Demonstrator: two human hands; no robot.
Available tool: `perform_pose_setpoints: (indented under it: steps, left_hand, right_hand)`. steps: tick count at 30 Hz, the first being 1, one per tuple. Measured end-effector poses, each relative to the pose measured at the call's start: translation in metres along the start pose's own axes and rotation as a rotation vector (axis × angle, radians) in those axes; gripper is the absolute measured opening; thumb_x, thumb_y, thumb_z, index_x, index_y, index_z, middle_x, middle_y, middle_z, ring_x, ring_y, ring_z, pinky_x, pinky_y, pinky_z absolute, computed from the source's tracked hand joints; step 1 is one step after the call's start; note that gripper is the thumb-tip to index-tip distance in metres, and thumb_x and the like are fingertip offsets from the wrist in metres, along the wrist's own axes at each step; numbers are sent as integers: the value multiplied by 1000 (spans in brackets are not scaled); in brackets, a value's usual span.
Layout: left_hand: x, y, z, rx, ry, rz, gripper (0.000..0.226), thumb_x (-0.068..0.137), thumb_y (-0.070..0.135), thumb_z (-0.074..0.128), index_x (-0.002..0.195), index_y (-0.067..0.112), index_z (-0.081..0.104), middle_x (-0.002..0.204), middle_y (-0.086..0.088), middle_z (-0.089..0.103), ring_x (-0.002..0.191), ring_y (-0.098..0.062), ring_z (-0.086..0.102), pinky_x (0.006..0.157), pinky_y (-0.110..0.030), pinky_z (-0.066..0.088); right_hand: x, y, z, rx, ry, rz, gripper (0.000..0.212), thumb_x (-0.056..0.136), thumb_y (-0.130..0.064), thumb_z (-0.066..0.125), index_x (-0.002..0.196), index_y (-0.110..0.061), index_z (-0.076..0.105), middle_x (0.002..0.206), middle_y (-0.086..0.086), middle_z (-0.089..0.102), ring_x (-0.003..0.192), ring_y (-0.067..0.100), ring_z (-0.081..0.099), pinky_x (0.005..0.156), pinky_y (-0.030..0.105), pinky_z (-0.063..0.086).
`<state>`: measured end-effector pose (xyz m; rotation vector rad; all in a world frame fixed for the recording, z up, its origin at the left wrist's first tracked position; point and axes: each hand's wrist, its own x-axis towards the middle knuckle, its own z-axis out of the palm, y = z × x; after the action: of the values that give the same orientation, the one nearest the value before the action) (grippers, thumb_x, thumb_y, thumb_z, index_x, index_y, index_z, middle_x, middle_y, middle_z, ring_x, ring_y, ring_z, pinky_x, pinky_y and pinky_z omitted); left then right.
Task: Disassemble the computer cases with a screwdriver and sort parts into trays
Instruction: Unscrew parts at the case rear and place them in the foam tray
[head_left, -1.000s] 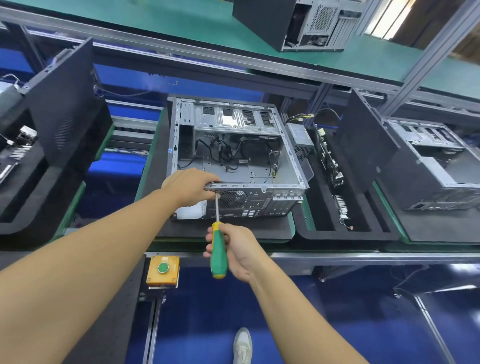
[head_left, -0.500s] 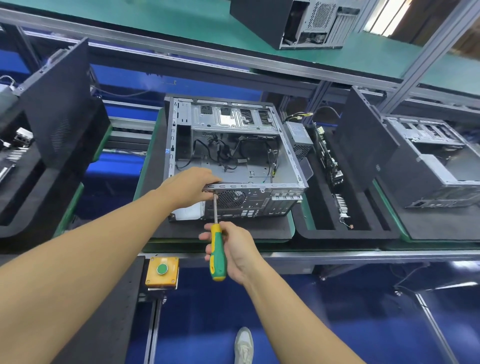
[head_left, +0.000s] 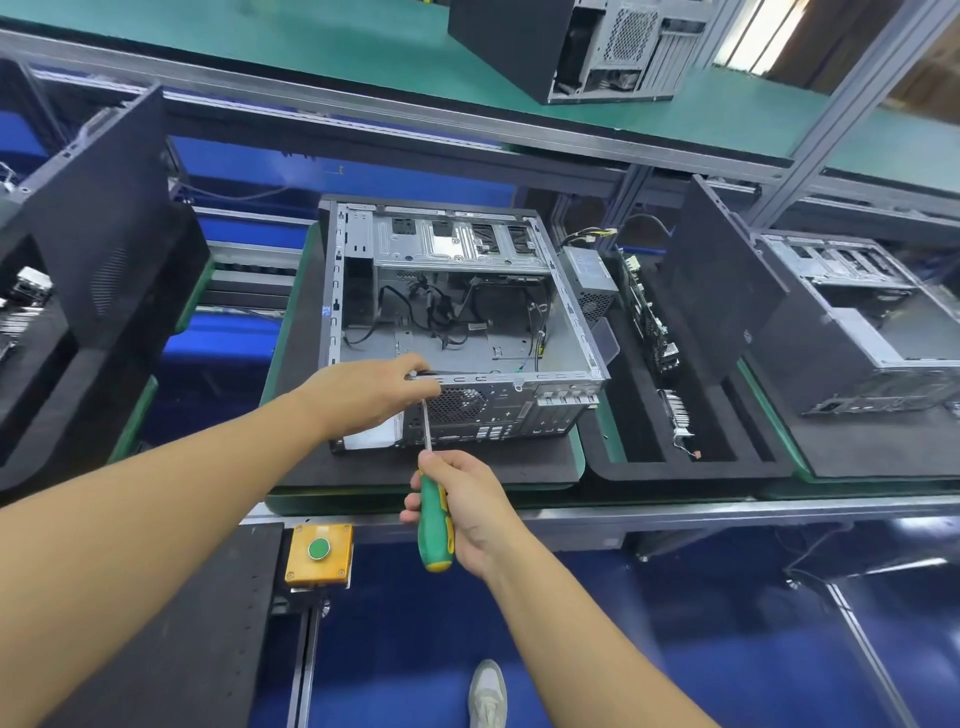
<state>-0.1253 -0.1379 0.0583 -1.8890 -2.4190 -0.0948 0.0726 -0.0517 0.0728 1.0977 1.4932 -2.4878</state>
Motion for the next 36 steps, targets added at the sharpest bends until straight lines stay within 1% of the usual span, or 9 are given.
perform_pose_setpoints:
  steps: [5,11,15,18,23,29,32,34,36]
  left_hand:
    - [0,-2,-1,14,-45,1,33,101,22,51,125,40,36,136,6,42,71,-15,48,44,-30,42]
    - [1,-2,-4,22,-72,-12,33,102,21,50,124,41,36,139,5,40,72,-14,46,47,-28,39]
    - [0,-1,-6,18,-77,-31,34,102,22,48,126,43,34,141,8,37,76,-14,44,51,-29,39]
    - [-1,0,-6,4,-88,-39,34,103,24,47,127,44,33,140,12,35,77,-13,43,52,-28,38]
    - [0,-1,-5,41,-75,-22,31,102,22,48,125,39,35,137,9,38,70,-16,47,45,-26,32]
    - [-2,3,-3,57,-16,-40,37,93,10,59,116,32,40,130,6,45,66,-20,44,45,-32,44]
    - [-1,6,-3,68,46,2,41,84,-3,59,109,23,40,105,-1,48,63,-24,37,46,-39,48]
    - [2,8,-4,53,77,25,39,83,-4,60,105,21,40,93,-2,45,64,-26,39,48,-41,47]
    - [3,10,-2,9,82,18,36,87,0,58,108,23,41,96,0,49,69,-27,48,53,-43,49]
  right_hand:
    - [1,0,-1,-8,23,13,22,94,-16,69,108,-4,57,81,11,60,57,18,60,58,33,57]
    - [7,-3,8,-94,65,43,27,92,-11,71,105,-12,48,92,12,57,57,15,60,56,29,56]
    - [2,-14,8,-39,-41,172,14,98,-18,57,103,-5,56,80,7,54,60,14,53,59,29,49]
    - [0,-18,0,7,-105,201,21,100,-12,42,104,1,59,83,12,61,66,18,53,66,32,48]
    - [1,-13,-7,-80,-121,68,9,100,-7,58,104,0,61,85,11,62,68,18,62,66,33,59]
    - [6,-8,-7,-136,-88,11,14,94,-8,67,103,-3,58,89,14,59,64,16,66,61,34,59]
    - [4,-4,-11,-148,-133,14,15,94,-10,67,103,-3,58,90,14,59,65,17,67,63,36,59]
    - [3,-1,-15,-171,-147,1,18,92,-12,69,104,-4,58,90,13,60,68,19,68,66,37,59]
    - [2,0,-20,-176,-158,-16,20,91,-12,69,105,-3,58,88,12,62,70,20,68,67,37,60]
